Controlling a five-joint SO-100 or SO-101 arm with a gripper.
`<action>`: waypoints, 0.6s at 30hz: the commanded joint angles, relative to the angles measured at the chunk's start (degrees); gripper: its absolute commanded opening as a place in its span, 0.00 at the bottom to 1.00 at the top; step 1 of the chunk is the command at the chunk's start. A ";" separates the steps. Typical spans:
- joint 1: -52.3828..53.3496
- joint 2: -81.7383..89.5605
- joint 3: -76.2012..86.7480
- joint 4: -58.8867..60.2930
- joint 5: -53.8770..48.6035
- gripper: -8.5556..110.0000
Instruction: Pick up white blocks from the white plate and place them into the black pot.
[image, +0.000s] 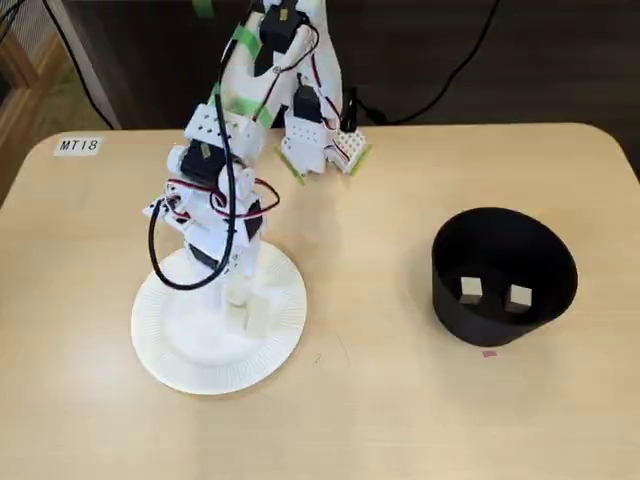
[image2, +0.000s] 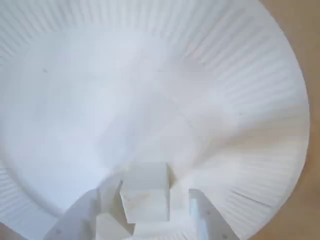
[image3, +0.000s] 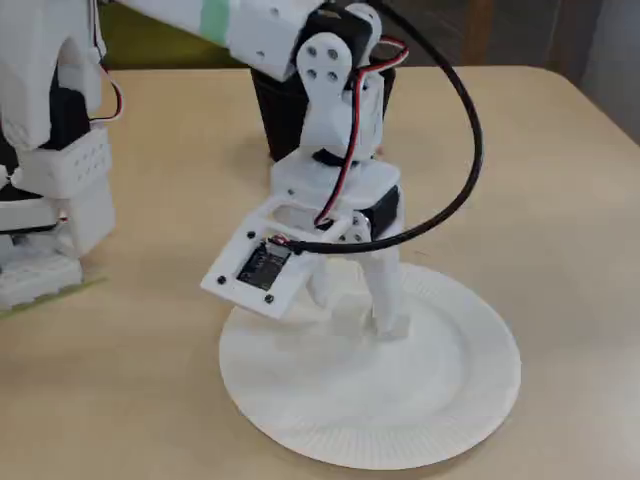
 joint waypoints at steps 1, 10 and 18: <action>-0.26 -0.26 -0.18 -1.85 0.62 0.27; -0.62 -3.96 0.44 -9.84 3.96 0.12; 1.32 -1.41 0.44 -13.71 2.46 0.05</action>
